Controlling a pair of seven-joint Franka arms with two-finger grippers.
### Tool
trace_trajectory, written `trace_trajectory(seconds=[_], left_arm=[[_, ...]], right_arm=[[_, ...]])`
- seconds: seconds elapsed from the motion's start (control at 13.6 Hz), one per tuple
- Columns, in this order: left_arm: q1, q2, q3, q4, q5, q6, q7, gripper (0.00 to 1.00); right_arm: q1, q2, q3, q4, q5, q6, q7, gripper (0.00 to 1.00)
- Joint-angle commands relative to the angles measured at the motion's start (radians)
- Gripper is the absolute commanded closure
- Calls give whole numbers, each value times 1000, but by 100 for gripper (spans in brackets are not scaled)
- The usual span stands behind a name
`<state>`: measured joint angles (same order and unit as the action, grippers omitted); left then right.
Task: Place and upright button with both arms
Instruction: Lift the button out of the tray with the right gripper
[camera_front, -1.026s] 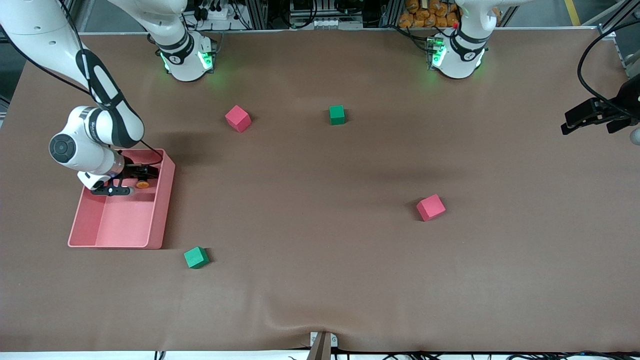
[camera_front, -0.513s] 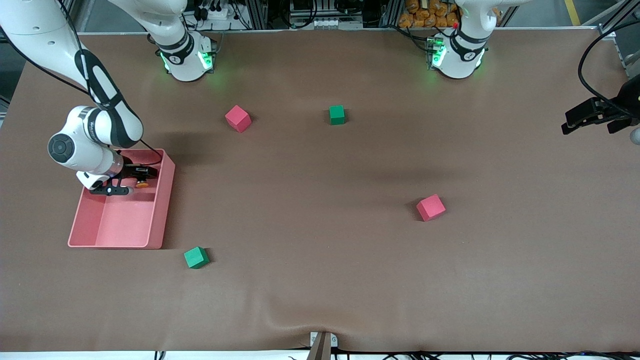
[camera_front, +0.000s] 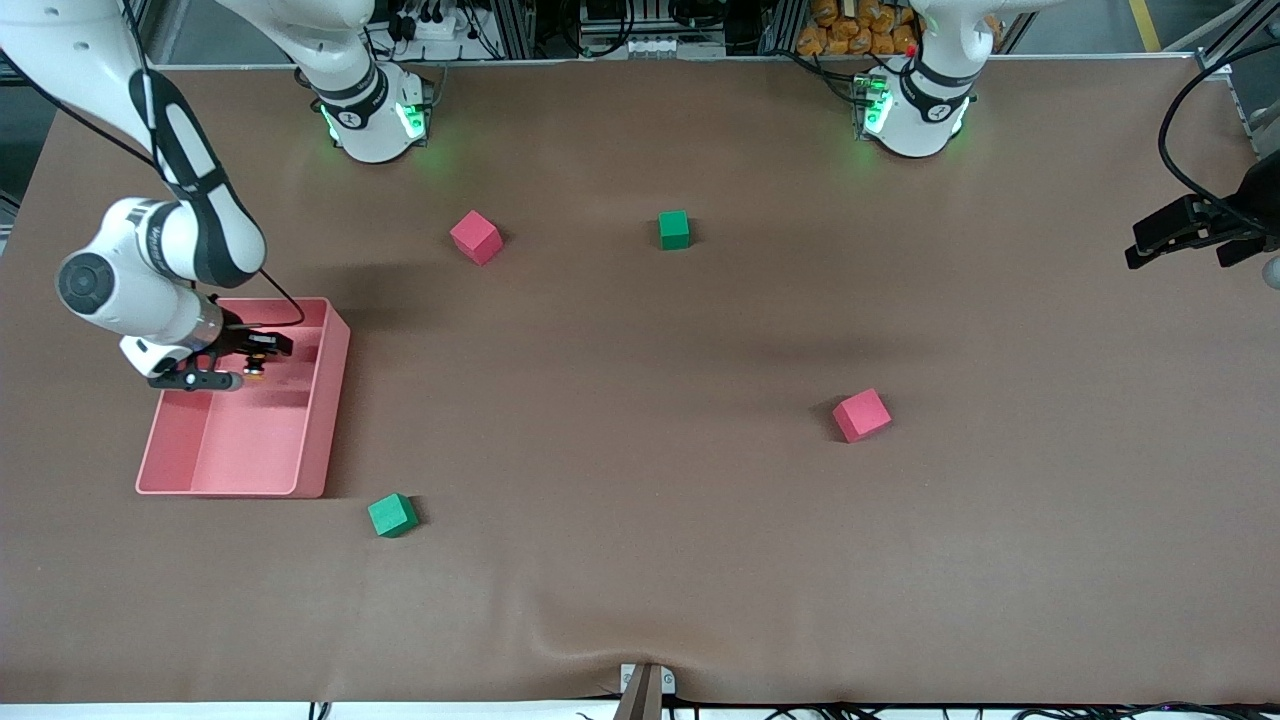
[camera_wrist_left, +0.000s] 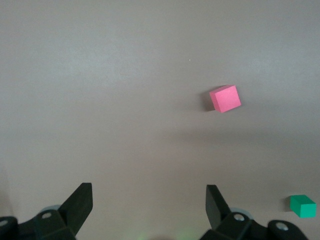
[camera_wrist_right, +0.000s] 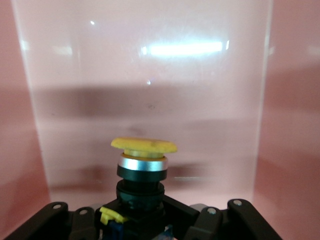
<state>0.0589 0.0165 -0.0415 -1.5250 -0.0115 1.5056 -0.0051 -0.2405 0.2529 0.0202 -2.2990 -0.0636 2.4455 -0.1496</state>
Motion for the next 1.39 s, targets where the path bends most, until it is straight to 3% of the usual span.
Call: trace_trajectory(seconds=[0.0,0.51,0.95,1.32], left_arm=[[15,-3,-5,11,-24,-10,23,0],[15,-1,-5,11,-24,-10,22,0],[15,-1,-5,11,-24,-10,22,0],[15,-1,-5,11,-27,-10,22,0]], right_arm=[[-13,-81,15,25,-15,-87,-25,87],[33,-87,55,248,-10,-364,-71,87],[369,-43,56,398,-4,-375,-15,86],[627,178,55,663,-44,-364,154,86]])
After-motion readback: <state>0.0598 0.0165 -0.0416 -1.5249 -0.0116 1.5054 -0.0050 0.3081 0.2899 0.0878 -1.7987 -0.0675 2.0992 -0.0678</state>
